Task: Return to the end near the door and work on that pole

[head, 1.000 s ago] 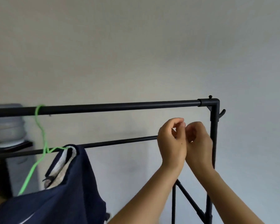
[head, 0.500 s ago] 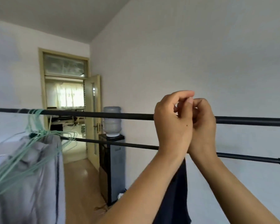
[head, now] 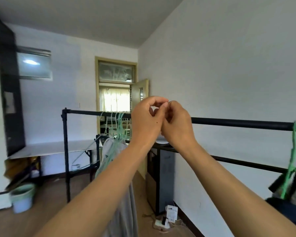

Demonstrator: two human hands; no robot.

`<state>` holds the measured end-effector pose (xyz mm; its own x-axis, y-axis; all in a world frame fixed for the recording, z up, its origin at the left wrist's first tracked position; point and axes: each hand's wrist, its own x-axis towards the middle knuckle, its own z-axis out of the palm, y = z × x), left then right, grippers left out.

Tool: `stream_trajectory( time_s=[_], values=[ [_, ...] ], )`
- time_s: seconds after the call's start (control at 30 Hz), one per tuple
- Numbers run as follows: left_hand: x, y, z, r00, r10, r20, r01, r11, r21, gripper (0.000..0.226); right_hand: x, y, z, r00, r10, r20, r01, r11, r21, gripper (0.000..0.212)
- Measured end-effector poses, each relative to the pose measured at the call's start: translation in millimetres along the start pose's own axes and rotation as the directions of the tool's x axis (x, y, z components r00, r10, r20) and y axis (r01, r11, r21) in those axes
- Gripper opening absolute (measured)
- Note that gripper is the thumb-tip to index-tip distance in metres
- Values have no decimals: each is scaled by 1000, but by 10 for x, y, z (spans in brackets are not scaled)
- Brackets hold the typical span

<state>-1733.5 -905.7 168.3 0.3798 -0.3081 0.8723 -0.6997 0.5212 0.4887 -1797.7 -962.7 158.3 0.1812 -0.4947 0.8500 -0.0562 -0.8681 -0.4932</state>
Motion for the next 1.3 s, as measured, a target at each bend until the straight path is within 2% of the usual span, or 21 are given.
stream_trajectory(
  time_s=[0.13,0.3,0.37,0.47,0.6,0.8,0.97,1.1,1.3],
  values=[
    [90,-437,-477,1000,-27,-2,27,996,88,13,-10,-45,650,997,-18,71,18,1000,0,4],
    [281,-984,-1153,998,-29,-55,41,974,221,14,3,-211,1554,986,-37,164,24,997,80,9],
    [343,-1169,-1390,996,-29,-86,51,964,262,13,-2,-285,1881,981,6,194,-33,990,137,5],
    [413,-1445,-1761,990,-49,-129,87,950,301,12,-30,-400,2391,968,74,238,-133,962,240,26],
    [492,-1800,-2237,976,-45,-215,119,932,342,13,-99,-565,3047,962,94,256,-173,936,307,15],
    [561,-2344,-2806,952,-105,-288,210,908,363,10,-233,-658,3905,938,188,290,-297,867,401,21],
    [722,-2938,-3043,958,-151,-245,248,866,434,11,-222,-431,4545,927,245,282,-351,831,431,20],
    [1028,-3528,-3146,961,-197,-192,265,849,456,14,-3,-171,5060,913,297,280,-393,825,406,28],
    [1334,-4446,-3255,953,-245,-176,301,810,503,18,252,273,5688,897,319,305,-415,846,336,14]
  ],
)
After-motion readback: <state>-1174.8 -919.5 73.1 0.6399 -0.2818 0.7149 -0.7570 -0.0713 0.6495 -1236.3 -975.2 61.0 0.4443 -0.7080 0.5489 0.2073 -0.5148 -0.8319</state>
